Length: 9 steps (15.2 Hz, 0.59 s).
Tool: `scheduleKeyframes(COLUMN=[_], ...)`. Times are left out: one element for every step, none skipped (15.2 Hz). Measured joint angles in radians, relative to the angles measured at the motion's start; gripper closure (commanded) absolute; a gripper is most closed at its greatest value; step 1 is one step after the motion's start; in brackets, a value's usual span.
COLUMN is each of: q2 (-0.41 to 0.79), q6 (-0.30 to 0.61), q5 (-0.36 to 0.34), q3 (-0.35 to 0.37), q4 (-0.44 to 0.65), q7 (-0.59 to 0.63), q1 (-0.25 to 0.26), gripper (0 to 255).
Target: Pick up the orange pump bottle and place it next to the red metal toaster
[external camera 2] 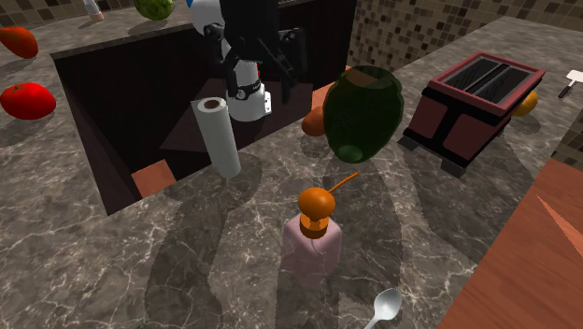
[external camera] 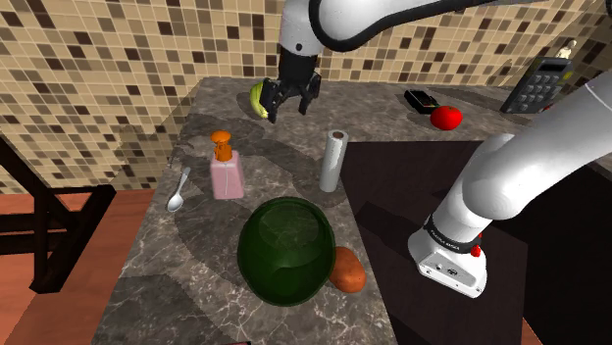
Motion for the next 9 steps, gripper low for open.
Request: scheduleKeyframes(q2=[0.035, 0.075, 0.11, 0.143, 0.189, 0.237, 0.278, 0.321, 0.355], q6=[0.024, 0.041, 0.061, 0.07, 0.078, 0.097, 0.107, 0.113, 0.111], q5=[-0.013, -0.03, -0.047, -0.066, -0.092, -0.121, -0.15, -0.18, -0.207], q3=[0.019, 0.041, 0.058, 0.073, 0.09, 0.106, 0.119, 0.129, 0.135], q4=[0.015, 0.042, 0.059, 0.084, 0.122, 0.15, 0.179, 0.212, 0.245], q7=[0.032, 0.07, 0.104, 0.138, 0.176, 0.217, 0.257, 0.295, 0.328], q1=[-0.003, -0.005, -0.008, -0.01, -0.012, -0.013, -0.011, -0.008, -0.004], gripper=[0, 0, 0, 0, 0, 0, 0, 0, 0])
